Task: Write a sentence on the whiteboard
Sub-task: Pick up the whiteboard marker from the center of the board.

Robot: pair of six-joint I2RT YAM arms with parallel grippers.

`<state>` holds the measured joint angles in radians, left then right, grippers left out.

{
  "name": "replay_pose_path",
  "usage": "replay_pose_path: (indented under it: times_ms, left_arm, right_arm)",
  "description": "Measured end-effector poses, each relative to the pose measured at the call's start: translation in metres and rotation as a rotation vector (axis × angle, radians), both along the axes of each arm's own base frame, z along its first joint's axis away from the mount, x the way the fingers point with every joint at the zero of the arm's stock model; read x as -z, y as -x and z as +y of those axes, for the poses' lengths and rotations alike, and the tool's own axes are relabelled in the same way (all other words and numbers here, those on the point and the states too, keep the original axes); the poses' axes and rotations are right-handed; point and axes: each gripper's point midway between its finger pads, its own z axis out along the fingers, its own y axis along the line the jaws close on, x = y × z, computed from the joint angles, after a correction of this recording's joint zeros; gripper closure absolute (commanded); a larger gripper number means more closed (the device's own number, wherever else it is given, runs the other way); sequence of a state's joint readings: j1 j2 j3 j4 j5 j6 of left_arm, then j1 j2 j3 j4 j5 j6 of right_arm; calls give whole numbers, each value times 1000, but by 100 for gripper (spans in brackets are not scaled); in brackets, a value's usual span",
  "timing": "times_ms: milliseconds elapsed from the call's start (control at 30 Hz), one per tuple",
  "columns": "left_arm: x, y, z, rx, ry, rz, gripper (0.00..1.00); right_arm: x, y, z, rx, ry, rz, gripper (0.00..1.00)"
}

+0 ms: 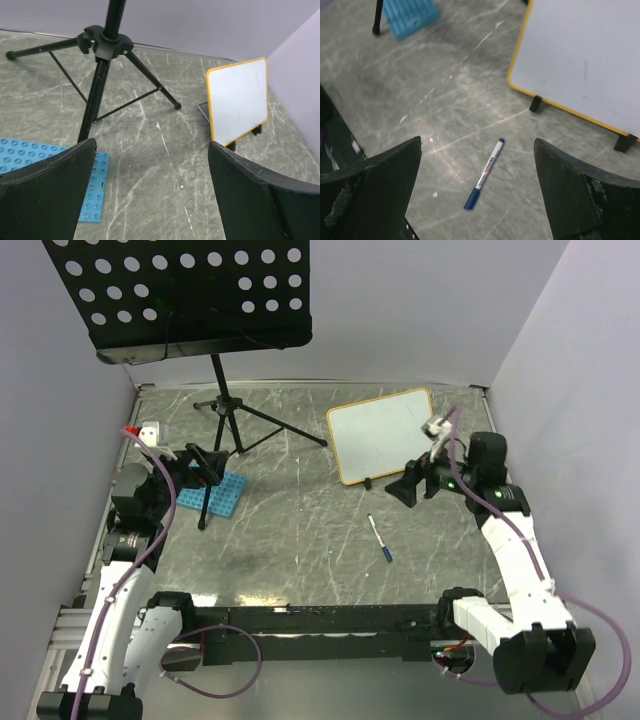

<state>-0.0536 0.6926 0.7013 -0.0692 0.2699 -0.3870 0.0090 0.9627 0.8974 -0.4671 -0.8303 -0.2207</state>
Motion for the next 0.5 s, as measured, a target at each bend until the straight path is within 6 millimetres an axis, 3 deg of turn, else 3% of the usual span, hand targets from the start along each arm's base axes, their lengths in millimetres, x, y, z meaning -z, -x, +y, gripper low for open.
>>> replay_pose_path:
  times_ms: [133,233,367,500]
  left_arm:
    - [3,1,-7,37,13,16,3]
    - [10,4,-12,67,24,33,3]
    - [18,11,-15,87,25,45,3]
    - [19,13,-16,98,26,46,3]
  right_arm:
    - [21,0,12,-101,101,83,0]
    - [57,7,16,-140,224,160,0]
    - [102,31,31,-236,411,243,0]
    - [137,30,28,-237,528,335,0]
